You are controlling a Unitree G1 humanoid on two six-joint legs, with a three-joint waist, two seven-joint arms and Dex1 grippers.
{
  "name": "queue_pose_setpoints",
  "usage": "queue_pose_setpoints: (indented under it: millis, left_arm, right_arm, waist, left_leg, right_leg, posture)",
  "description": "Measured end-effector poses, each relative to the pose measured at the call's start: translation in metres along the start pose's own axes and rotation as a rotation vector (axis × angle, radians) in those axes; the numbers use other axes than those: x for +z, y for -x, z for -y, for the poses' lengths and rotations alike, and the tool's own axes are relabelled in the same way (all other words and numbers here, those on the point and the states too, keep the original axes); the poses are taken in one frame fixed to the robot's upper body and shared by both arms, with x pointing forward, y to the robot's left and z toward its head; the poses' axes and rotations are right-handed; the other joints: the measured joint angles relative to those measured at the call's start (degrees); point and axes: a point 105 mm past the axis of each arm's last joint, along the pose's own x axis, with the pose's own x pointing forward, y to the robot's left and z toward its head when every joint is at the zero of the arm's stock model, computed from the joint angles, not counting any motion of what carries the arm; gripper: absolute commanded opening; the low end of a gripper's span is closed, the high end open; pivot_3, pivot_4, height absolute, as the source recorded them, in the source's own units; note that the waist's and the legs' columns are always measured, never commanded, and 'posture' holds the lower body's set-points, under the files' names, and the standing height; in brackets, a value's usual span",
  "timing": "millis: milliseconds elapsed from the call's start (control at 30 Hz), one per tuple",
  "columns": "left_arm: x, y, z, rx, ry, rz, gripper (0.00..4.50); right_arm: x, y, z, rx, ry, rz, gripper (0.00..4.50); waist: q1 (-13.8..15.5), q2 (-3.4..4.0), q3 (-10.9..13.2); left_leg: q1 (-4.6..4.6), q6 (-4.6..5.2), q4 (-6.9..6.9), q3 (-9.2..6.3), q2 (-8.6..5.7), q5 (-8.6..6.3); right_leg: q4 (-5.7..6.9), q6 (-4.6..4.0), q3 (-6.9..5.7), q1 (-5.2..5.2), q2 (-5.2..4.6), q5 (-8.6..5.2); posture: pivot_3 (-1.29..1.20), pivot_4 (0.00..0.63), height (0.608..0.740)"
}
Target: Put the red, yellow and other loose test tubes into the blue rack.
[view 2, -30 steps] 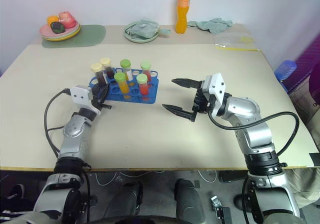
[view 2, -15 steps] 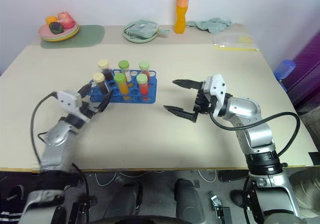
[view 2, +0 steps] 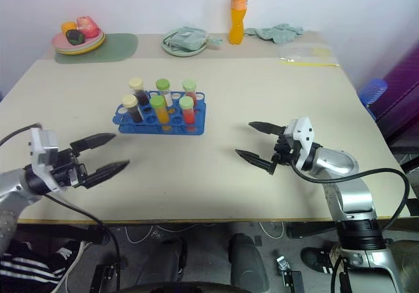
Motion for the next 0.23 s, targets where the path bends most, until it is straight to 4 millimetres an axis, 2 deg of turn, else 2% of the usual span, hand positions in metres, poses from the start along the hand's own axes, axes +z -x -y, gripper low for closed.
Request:
queue_pose_setpoints:
  millis: [100,233]
  left_arm:
    - [0.004,-0.008,-0.003,-0.032,-0.002,0.018,4.44]
    - [0.000,-0.011,-0.009,-0.026,0.024,0.037,4.44]
  right_arm:
    - [0.005,0.003,0.001,-0.011,0.021,0.001,4.50]
    - [-0.001,0.021,0.004,-0.064,0.018,-0.054,4.50]
  waist:
    - [0.15,-0.01,-0.01]
    - [0.23,-0.02,0.00]
  left_leg:
    - [-0.04,0.00,0.00,0.00,-0.02,0.00]
    - [-0.06,0.01,-0.01,0.00,-0.03,0.00]
  right_leg:
    - [-0.02,-0.12,0.00,0.01,-0.01,0.08]
    - [-0.02,-0.15,0.00,0.00,-0.01,0.10]
  posture:
    - [0.00,0.150,0.740]
    - [0.00,0.150,0.740]
